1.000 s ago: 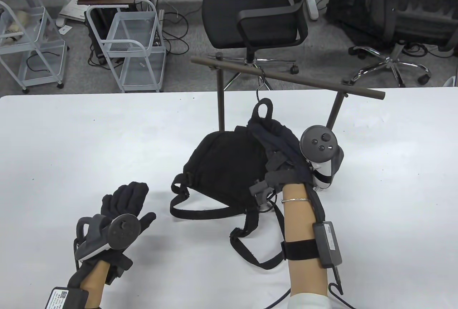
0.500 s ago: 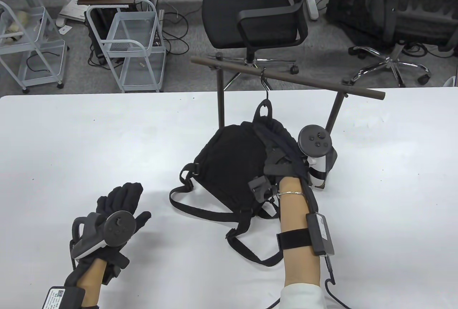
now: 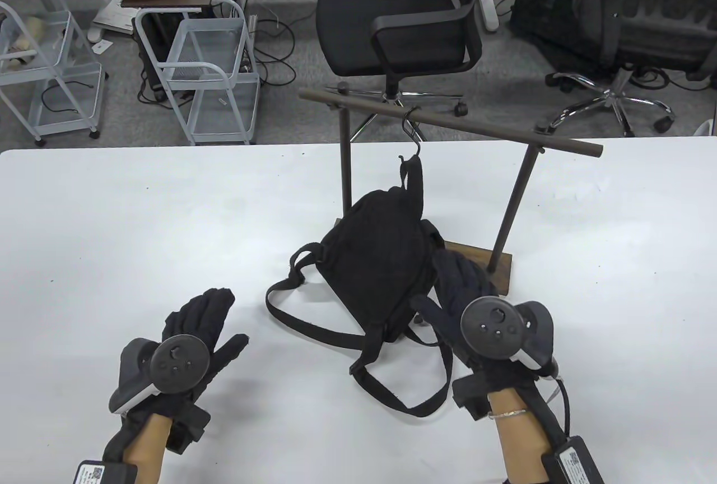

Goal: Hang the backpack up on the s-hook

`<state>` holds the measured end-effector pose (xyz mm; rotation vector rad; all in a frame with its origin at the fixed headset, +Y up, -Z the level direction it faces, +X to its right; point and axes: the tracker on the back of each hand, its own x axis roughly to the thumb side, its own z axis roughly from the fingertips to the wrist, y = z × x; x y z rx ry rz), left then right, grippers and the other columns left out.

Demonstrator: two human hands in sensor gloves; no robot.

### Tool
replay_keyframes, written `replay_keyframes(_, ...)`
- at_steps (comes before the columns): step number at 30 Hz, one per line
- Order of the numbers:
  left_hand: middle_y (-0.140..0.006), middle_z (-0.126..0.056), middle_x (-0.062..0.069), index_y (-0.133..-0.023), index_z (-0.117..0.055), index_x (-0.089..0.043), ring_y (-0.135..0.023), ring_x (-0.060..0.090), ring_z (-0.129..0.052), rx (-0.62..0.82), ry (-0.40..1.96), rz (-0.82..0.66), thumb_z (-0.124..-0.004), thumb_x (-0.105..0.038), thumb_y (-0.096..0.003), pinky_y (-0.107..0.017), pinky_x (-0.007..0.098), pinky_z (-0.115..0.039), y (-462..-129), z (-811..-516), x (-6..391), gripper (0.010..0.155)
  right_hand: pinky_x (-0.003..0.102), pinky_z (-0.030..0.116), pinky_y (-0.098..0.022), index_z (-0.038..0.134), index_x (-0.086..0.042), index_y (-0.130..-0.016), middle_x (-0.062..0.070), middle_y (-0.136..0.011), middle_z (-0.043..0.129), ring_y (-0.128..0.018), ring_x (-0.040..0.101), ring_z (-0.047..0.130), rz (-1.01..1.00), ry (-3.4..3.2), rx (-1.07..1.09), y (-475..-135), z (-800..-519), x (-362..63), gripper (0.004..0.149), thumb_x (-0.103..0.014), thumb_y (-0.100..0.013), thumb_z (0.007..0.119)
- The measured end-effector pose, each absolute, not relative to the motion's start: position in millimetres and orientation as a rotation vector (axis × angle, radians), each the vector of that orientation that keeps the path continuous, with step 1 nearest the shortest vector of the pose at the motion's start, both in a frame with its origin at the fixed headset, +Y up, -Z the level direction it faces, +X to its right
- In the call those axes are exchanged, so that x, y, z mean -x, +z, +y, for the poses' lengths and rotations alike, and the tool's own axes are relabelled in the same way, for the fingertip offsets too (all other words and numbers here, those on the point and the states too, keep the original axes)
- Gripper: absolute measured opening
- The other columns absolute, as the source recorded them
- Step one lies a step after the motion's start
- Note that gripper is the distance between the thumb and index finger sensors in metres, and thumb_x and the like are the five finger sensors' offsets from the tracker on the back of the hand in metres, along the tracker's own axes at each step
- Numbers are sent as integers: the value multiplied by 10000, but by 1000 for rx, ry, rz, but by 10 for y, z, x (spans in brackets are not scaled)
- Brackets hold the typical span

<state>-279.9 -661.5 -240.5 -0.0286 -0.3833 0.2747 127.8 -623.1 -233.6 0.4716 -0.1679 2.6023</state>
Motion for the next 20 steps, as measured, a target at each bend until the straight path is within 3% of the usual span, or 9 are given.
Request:
replay_keyframes(5,-1222,-471,212,-1184,-315,-87,-1106,517,-556,67,316,-415,-509,-531,-620,-697,756,-485,-2415,-6623,2776,743,767,489,-647,390,72,-1159,370,-1175,465,-1014,630,508,-148,2697,-593,-2221,-6483,-1224,792,-485,-646,622)
replay_keyframes(8,-1216,-502,205,-1183,-344,-94,-1097,509,-590,101,312,-426,-507,-539,-619,-694,751,-503,-2414,-6634,2764,737,766,486,-645,374,87,-1155,386,-1169,446,-1003,647,490,-16,2728,-582,-2257,-6574,-1230,801,-481,-647,620)
replay_keyframes(20,-1215,-513,206,-1184,-357,-92,-1092,509,-602,128,311,-434,-503,-544,-619,-694,747,-512,-2408,-6663,2738,738,762,504,-639,396,93,-1149,391,-1158,476,-986,655,515,23,2725,-590,-2258,-6634,-1215,796,-478,-643,624)
